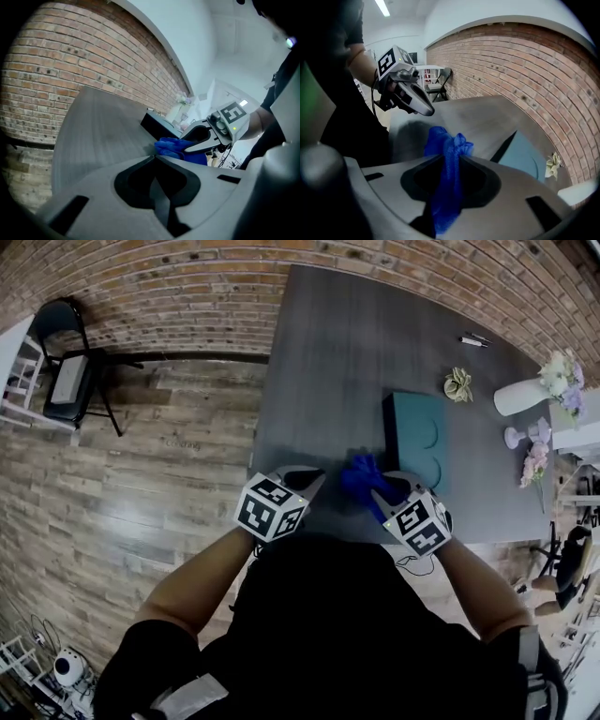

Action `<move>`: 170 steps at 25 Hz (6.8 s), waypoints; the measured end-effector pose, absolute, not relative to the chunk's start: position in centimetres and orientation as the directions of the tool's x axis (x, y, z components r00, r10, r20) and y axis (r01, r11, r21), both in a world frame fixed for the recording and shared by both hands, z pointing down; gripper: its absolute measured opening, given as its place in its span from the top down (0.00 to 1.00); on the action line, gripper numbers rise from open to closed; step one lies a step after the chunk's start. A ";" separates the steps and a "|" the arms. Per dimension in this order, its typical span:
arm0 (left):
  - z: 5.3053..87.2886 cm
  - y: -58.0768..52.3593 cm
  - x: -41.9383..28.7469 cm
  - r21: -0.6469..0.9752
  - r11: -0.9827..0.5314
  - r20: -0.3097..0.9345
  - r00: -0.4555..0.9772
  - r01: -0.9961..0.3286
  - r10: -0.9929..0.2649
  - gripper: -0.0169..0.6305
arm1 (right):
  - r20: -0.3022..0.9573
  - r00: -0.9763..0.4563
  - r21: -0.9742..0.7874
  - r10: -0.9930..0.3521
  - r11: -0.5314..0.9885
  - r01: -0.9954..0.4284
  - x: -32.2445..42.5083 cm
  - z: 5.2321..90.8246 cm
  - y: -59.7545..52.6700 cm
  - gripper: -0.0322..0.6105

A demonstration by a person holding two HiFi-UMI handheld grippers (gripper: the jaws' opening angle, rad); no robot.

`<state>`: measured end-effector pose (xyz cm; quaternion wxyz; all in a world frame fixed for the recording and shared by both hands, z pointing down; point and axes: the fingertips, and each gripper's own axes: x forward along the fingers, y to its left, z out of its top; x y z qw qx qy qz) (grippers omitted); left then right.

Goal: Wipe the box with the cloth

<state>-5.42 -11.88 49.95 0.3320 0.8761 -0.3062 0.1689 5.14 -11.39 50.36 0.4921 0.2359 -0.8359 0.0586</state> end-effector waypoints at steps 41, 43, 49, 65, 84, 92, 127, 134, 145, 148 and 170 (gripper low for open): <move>50.7 -5.7 -3.0 0.501 -0.235 0.596 0.529 -0.833 -0.605 0.96 | 0.762 -0.231 0.229 -0.605 0.586 -0.777 19.2 48.5 -41.4 0.79; 50.6 -6.4 -1.8 0.503 -0.273 0.588 0.556 -0.820 -0.587 0.96 | 0.758 -0.214 0.234 -0.616 0.564 -0.792 21.6 48.1 -40.7 0.79; 49.4 -8.3 1.7 0.485 -0.412 0.570 0.636 -0.772 -0.521 0.96 | 0.760 -0.123 0.297 -0.638 0.510 -0.807 27.8 47.8 -37.8 0.79; 49.9 -9.7 4.7 0.509 -0.630 0.552 0.784 -0.587 -0.284 0.96 | 0.801 -0.020 0.293 -0.598 0.422 -0.858 34.9 51.5 -21.7 0.79; 49.8 -8.9 4.8 0.541 -0.758 0.488 0.870 -0.364 -0.070 0.96 | 0.862 0.017 0.181 -0.506 0.278 -0.943 27.7 51.3 -4.5 0.80; 49.5 -8.3 3.1 0.556 -0.752 0.462 0.884 -0.354 -0.075 0.96 | 0.887 -0.038 0.111 -0.461 0.291 -0.950 23.1 51.2 -1.8 0.80; 49.1 -9.7 -3.0 0.539 -0.661 0.484 0.834 -0.522 -0.265 0.96 | 0.719 -0.420 0.031 -0.554 0.629 -0.777 8.2 42.7 -12.6 0.80; 47.9 -9.2 -1.2 0.496 -0.657 0.505 0.804 -0.568 -0.314 0.96 | 0.665 -0.272 0.300 -0.695 0.582 -0.756 16.2 40.1 -23.0 0.80; 48.2 -8.7 -2.1 0.483 -0.507 0.549 0.698 -0.714 -0.459 0.96 | 0.751 -0.436 0.227 -0.495 0.814 -0.534 12.7 45.2 -23.0 0.80; 48.3 -8.5 -0.9 0.474 -0.498 0.552 0.686 -0.726 -0.475 0.96 | 0.747 -0.563 0.146 -0.355 0.913 -0.382 7.2 45.2 -17.0 0.80; 49.2 -7.4 2.3 0.485 -0.488 0.568 0.686 -0.725 -0.454 0.96 | 0.708 -0.256 0.378 -0.658 0.659 -0.650 25.0 43.9 -23.5 0.80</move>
